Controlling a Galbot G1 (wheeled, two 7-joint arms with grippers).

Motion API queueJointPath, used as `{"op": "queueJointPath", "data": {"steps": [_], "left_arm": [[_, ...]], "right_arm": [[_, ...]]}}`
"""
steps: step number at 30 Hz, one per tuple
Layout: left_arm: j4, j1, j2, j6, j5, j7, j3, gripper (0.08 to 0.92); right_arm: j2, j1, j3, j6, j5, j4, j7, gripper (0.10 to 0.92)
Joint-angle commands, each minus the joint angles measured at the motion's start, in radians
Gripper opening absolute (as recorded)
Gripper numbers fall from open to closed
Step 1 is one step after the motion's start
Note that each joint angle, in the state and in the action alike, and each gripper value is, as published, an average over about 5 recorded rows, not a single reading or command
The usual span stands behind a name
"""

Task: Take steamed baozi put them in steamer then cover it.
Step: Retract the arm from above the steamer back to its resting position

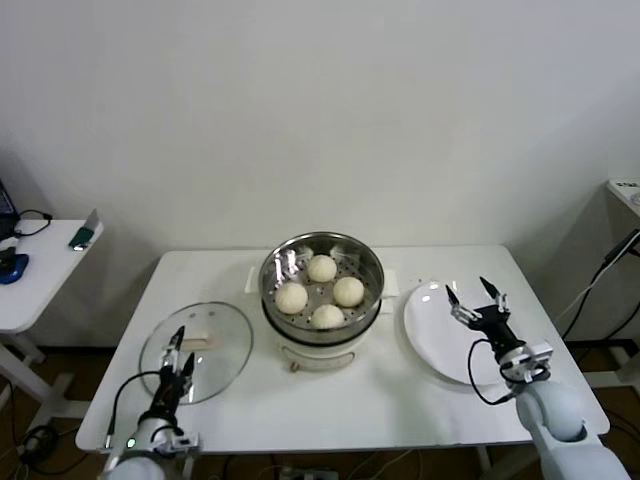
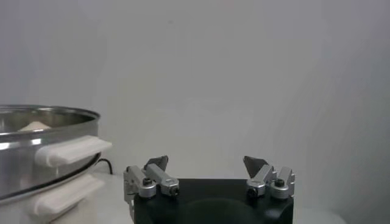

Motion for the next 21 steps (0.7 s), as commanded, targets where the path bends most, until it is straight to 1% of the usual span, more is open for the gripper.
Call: {"op": "queueJointPath", "data": {"steps": [1,11,21], "left_arm": [[0.234,-0.176,0.008,-0.004,0.113,-0.038,0.012,0.823],[0.306,-0.256,0.007,0.009,0.112,-0.068,0.018,0.823],[0.327,-0.285,0.023,0.018,0.058,-0.074,0.038,0.823]], "right_arm": [[0.031,-0.026,0.018,-0.005,-0.046,-0.006,0.0,0.823],[0.055,-0.017,0.005,0.002,-0.086,-0.037,-0.008,0.823],[0.069,-0.016,0.002,0.011,-0.127,-0.058,-0.018,0.823]]}}
